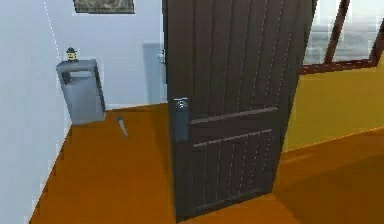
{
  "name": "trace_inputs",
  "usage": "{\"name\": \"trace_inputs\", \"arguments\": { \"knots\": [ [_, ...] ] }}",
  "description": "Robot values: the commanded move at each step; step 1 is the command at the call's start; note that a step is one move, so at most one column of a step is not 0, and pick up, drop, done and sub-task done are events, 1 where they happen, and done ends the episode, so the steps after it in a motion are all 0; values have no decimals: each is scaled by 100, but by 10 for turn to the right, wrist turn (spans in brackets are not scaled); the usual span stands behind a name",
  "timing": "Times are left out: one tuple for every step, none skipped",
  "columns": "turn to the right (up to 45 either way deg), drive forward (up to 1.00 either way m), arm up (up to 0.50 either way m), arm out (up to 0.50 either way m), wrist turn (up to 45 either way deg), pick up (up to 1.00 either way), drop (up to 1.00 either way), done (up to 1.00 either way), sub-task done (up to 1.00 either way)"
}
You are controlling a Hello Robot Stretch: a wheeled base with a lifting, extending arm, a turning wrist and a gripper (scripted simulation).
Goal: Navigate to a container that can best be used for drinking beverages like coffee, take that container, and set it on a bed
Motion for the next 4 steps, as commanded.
{"name": "trace_inputs", "arguments": {
  "knots": [
    [-150,0,0,0,0,0,0,0,0],
    [0,5,0,0,0,0,0,0,0],
    [450,0,0,0,0,0,0,0,0],
    [450,0,0,0,0,0,0,0,0]
  ]
}}
